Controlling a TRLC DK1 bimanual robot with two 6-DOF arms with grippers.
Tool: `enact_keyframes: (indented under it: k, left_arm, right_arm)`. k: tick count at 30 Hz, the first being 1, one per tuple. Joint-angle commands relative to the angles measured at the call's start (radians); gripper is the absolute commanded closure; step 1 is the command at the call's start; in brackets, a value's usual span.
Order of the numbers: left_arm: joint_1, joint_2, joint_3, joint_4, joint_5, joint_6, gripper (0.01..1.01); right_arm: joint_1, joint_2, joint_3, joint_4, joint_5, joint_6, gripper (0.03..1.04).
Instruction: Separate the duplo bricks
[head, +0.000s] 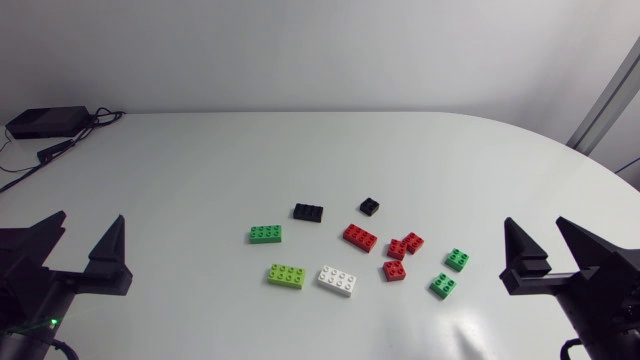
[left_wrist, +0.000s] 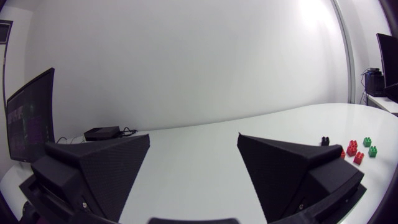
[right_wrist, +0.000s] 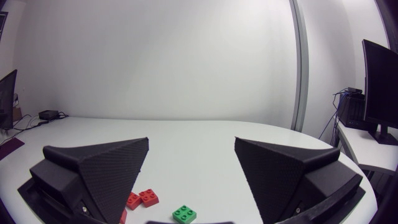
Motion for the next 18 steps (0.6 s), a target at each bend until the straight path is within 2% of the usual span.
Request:
enact_keyframes:
  k: [1, 18]
  left_arm:
    - [0.011, -0.017, -0.020, -0.014, 0.023, -0.013, 0.048]
    - [-0.002, -0.016, -0.020, -0.017, 0.037, -0.042, 0.048]
  right_arm:
    - [0.007, -0.007, -0.040, -0.013, -0.005, 0.031, 0.07]
    - [-0.020, -0.007, -0.038, -0.013, 0.001, 0.031, 0.07]
